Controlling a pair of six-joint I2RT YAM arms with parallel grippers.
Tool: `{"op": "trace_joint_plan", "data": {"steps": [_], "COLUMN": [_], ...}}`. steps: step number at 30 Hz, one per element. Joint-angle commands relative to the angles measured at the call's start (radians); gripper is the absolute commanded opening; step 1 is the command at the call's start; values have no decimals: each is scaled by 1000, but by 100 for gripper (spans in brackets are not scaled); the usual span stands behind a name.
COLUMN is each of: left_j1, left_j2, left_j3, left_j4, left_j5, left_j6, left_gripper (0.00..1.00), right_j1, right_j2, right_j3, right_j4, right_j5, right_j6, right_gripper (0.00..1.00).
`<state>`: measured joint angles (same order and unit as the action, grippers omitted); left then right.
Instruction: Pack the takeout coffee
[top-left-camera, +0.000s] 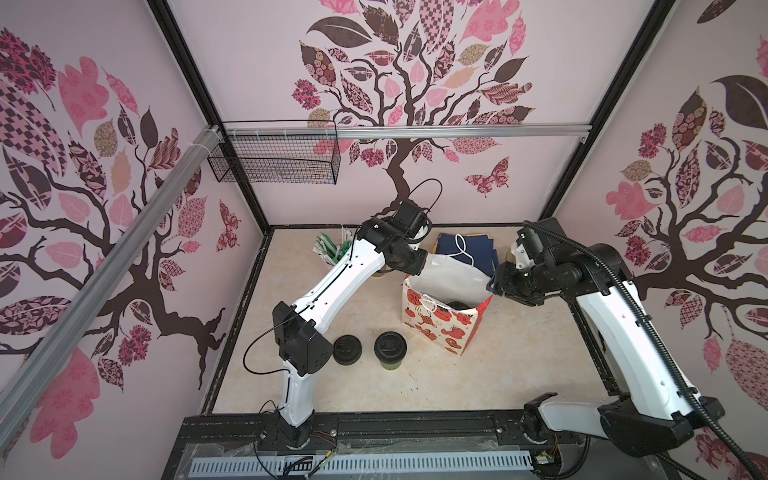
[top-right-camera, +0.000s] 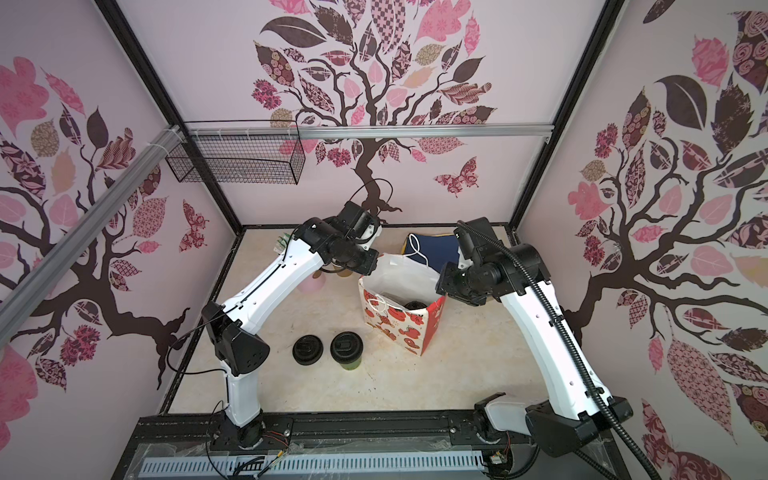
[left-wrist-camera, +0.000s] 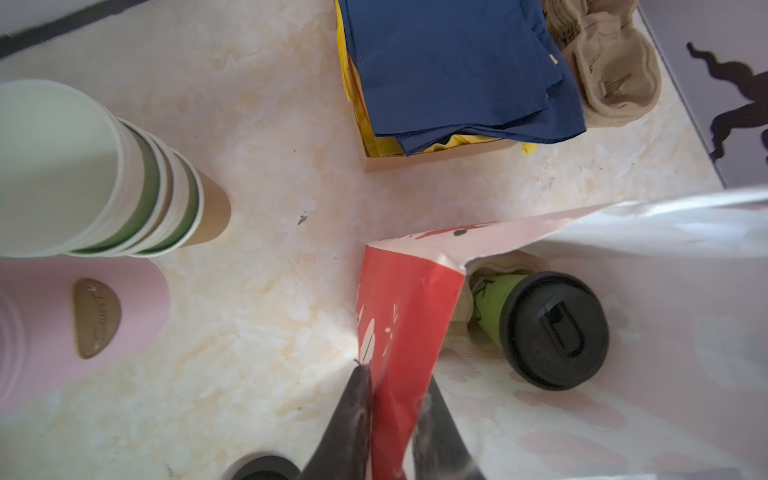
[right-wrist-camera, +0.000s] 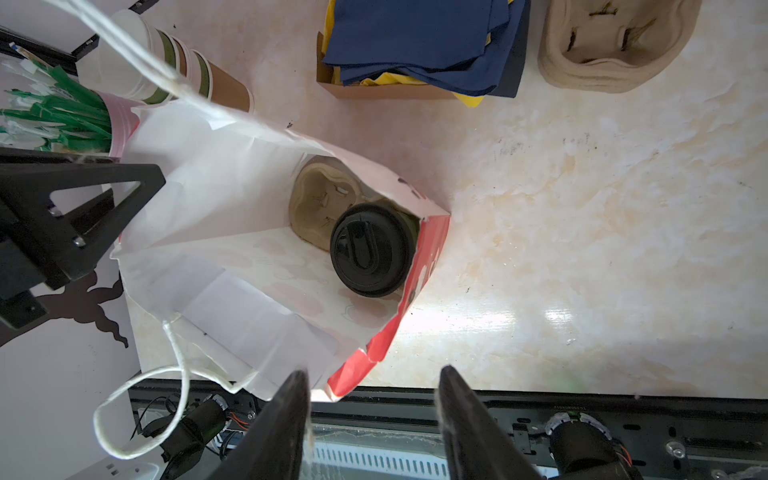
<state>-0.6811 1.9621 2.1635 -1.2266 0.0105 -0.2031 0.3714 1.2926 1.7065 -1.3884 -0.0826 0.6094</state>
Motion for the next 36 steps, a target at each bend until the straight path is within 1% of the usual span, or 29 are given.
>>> {"op": "trace_joint_plan", "data": {"steps": [1,2,4,6,7,13,16,17,21,28,32,36], "left_j1": [3,4,3,4,5,11,29,39,72,86,91,90], "left_j2": [-7,-12,-29,-58,-72,-154,-187,-197,-233,-298,-337,-364], "left_j3": [44,43,28,-13,-35,-172,-215,-254,-312,-409,-468,-505], "left_j4": [-11,-10,5,34,49,133,173,188,229,302,338,377], "left_j5": [-42,-47,-49,-49,-48,-45,-29,-21,9,21,5,-3], "left_j6": [-5,-14,-33,-68,-87,-216,-295,-323,-419,-585,-674,-750], "left_gripper": [13,12,6,1,0,0,0,0,0,0,0,0], "right_j1": [-6,-6,-6,-6,-6,-6,-6,-6,-6,-5,-5,-5], "right_j2": [-33,-35,-41,-47,-50,-68,-92,-103,-143,-147,-143,-118], "right_j3": [-7,-15,-31,-43,-47,-82,-134,-161,-277,-390,-456,-484], "right_j4": [-33,-28,-11,5,10,36,70,90,212,310,382,449], "right_j5": [-5,-15,-38,-59,-63,-82,-111,-127,-241,-275,-290,-300], "right_j6": [74,75,78,78,78,78,90,101,154,151,157,161], "right_gripper": [54,54,55,55,55,55,55,55,55,55,55,55]}}
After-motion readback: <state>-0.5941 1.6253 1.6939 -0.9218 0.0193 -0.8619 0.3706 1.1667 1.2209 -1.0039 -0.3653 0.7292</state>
